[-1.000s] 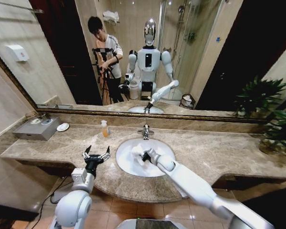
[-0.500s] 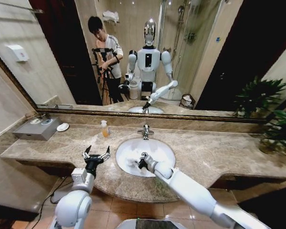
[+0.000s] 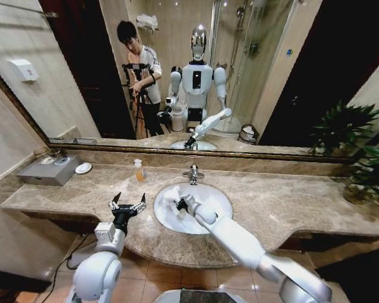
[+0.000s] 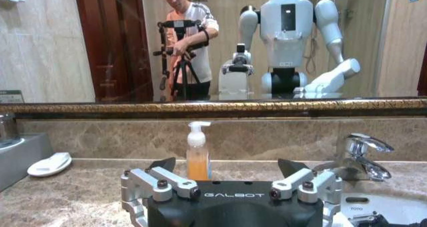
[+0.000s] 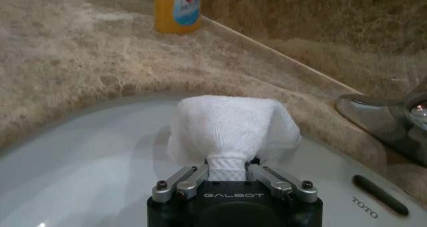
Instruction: Pick up the towel from the sink counter and wipe the mirror surface.
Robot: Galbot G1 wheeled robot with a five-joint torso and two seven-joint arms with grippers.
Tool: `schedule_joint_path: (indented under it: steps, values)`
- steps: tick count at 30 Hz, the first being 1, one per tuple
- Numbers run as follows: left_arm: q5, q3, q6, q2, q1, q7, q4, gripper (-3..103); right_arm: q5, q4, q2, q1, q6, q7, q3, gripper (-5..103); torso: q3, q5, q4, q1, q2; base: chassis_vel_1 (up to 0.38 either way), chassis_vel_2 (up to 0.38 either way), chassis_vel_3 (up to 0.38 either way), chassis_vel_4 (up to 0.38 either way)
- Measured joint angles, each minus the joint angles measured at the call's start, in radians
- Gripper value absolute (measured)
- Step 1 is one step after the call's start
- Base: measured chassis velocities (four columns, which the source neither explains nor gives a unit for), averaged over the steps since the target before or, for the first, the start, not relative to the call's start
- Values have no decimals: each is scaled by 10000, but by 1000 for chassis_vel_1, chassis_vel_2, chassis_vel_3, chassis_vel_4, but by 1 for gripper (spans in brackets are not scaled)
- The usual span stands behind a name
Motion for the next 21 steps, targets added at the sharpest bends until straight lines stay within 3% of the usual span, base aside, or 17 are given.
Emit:
schedule_joint_path:
  steps: [3,6,12,15,21]
  values:
    - [0,0,0,0,0,0,0,100,-69,152,-170,-102,-34,-243,-158,13,0,0,2,0,0,0,0,0,0]
    - [0,0,0,0,0,0,0,100,-245,825,-682,-450,-260,-972,-637,13,-1,2,0,-1,0,0,0,0,0]
    - [0,0,1,0,0,0,0,100,-202,1613,-1131,-654,-735,-1216,-1093,13,-1,2,-2,-3,0,0,0,0,0]
    - [0,0,0,0,0,0,0,100,-194,1498,-1044,-606,-672,-1141,-1098,13,-1,2,-1,-3,1,0,0,0,0]
    - [0,0,0,0,0,0,0,100,-198,-163,106,-2,93,-314,-536,13,0,3,5,-2,0,0,0,0,0]
